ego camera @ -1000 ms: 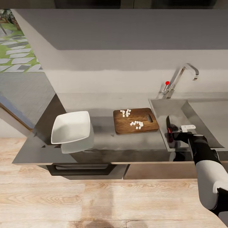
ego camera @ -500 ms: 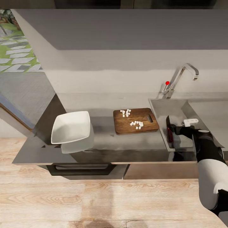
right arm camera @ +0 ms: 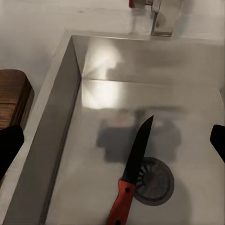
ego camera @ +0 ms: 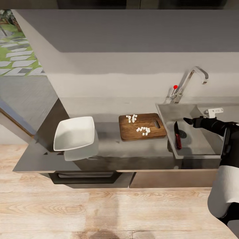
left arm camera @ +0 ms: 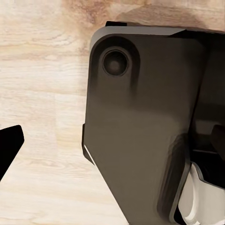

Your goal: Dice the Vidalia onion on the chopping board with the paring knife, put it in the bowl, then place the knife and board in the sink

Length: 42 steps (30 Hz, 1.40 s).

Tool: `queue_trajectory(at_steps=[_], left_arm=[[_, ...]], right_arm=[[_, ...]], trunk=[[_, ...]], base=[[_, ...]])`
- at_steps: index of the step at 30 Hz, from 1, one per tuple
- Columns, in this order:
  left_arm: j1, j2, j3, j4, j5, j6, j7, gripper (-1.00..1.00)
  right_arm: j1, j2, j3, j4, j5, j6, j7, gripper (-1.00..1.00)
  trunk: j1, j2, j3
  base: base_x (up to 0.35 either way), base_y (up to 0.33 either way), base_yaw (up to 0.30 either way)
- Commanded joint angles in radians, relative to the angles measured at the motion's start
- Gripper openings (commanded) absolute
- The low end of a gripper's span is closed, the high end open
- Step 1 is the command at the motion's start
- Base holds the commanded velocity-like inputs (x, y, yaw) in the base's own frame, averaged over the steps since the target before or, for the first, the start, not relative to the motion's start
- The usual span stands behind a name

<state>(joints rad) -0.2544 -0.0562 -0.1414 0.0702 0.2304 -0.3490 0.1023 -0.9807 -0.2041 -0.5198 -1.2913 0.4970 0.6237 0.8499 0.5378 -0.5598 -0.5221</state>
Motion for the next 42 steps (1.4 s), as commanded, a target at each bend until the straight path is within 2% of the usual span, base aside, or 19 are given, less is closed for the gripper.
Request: queue_trajectory(at_steps=[1,7,24,33,38,42], left_arm=[[-0.002,0.000,-0.009,0.005,0.007,-0.007,0.002,1.00],[-0.002,0.001,-0.009,0.005,0.007,-0.007,0.002,1.00],[-0.002,0.001,-0.009,0.005,0.007,-0.007,0.002,1.00],[-0.002,0.000,-0.009,0.005,0.006,-0.007,0.001,1.00],[-0.002,0.000,-0.009,0.005,0.006,-0.007,0.002,1.00],[-0.002,-0.001,-0.009,0.005,0.006,-0.007,0.001,1.00]], right_arm=[[-0.001,0.000,-0.003,-0.002,0.009,0.003,0.012,1.00],[-0.001,0.000,-0.005,-0.003,0.009,0.003,0.014,1.00],[-0.001,0.000,-0.006,-0.002,0.009,0.002,0.014,1.00],[-0.001,-0.001,-0.008,-0.001,0.012,0.002,0.011,1.00],[-0.001,0.000,-0.008,0.006,0.058,0.001,0.010,1.00],[-0.001,0.001,-0.008,0.010,0.068,0.001,0.010,1.00]], trunk=[[0.000,-0.001,-0.001],[0.000,-0.001,-0.001],[0.000,-0.001,-0.001],[0.000,-0.001,-0.001],[0.000,-0.001,-0.001],[0.000,-0.001,-0.001]], base=[[0.000,0.000,0.000],[0.000,0.066,0.000],[0.021,0.277,0.000],[0.030,0.039,0.000],[0.000,-0.019,0.000],[0.000,-0.001,0.000]])
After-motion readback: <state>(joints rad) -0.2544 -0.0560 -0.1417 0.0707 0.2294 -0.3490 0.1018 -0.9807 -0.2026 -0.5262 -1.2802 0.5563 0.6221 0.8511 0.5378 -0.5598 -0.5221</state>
